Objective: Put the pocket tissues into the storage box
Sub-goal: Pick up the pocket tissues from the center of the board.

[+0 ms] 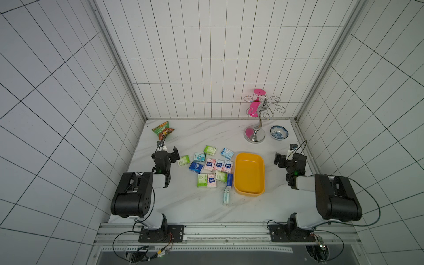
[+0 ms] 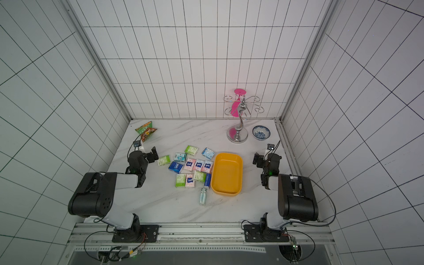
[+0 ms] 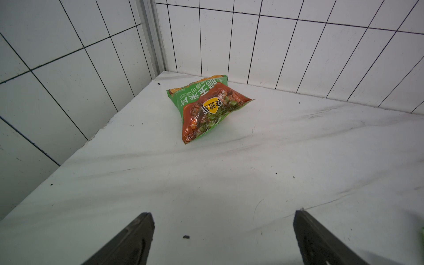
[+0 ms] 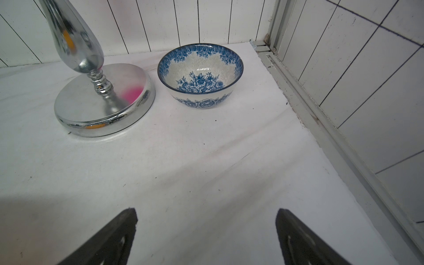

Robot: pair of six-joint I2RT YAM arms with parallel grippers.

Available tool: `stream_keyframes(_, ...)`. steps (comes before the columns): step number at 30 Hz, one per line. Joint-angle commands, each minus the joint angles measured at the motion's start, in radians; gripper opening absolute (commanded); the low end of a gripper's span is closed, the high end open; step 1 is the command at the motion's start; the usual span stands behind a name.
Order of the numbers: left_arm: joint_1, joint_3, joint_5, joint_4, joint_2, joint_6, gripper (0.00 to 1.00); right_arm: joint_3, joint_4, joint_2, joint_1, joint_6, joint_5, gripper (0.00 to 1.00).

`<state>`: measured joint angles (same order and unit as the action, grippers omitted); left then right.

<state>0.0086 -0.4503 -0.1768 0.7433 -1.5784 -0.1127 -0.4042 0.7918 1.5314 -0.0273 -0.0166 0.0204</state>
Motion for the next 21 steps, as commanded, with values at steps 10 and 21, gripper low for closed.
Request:
stream_keyframes(10,0.001,-0.146,0.031,-0.542,0.351,-0.049,0.98,-0.32,-0.824,-0.35,0.009,-0.488,-0.313,0.99)
stream_keyframes(21,-0.081,-0.575,0.078,-1.221,0.337,-0.376,0.98,-0.699,-1.503,-0.352,0.27,-0.574,0.024,0.85)
